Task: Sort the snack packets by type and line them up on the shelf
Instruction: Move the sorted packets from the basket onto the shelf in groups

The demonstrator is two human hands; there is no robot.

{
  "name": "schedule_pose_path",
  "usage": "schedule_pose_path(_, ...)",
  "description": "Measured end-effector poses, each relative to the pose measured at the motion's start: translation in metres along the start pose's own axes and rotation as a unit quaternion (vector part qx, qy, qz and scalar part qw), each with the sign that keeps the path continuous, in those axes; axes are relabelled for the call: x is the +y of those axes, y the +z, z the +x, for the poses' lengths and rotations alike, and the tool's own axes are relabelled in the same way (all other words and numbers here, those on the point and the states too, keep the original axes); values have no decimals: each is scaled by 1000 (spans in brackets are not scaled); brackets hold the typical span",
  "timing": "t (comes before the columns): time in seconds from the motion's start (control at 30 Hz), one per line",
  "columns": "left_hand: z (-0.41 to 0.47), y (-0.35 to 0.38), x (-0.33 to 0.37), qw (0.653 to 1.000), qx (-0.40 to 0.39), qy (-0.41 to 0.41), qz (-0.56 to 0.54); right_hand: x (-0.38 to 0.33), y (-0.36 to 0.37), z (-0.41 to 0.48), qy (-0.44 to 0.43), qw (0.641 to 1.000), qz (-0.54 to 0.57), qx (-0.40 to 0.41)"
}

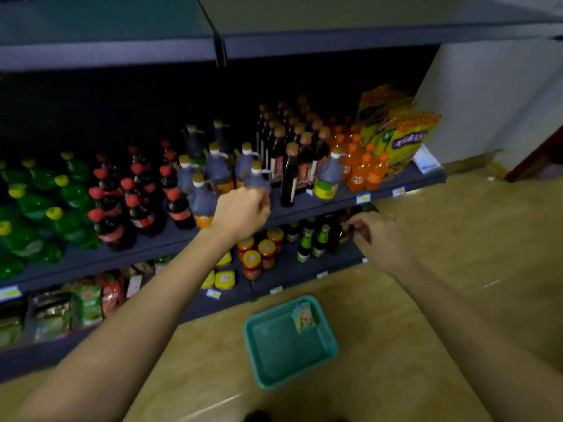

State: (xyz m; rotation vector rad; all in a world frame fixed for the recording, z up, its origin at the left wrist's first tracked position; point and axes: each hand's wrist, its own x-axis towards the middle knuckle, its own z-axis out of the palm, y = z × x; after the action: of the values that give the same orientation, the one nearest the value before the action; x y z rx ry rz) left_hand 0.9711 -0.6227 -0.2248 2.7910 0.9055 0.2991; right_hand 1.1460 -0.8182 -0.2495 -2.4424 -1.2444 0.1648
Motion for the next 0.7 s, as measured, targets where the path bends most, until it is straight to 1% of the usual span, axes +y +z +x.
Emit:
schedule_pose_path(0.1, -9, 50, 13, 998, -26, -56, 6, 36, 24, 2, -8, 998, -17, -65)
schedule_pose_path(0.17, -19, 83, 23, 993, -48, -105, 14, 60, 45, 2, -23, 994, 0, -104)
schedule_pose_path(0.27, -31, 138, 33, 984, -101, -147, 30, 95, 84, 5, -32, 990, 21, -135)
schedule_pose_path(0.37, -42, 197, 30, 974, -140, -178, 24, 124, 135, 7, -16, 985, 28, -169)
schedule_pose_path(0.47, -55, 268, 19, 958, -179, -223, 10, 155, 207, 5, 13, 973, 27, -230)
schedule_pose_path(0.57, -68, 358, -1, 944, -216, -248, -15, 196, 300, 4, 51, 966, 65, -244)
schedule_pose_path(0.7, -76, 484, -27, 937, -253, -242, -5, 254, 428, 0, 100, 955, 102, -260)
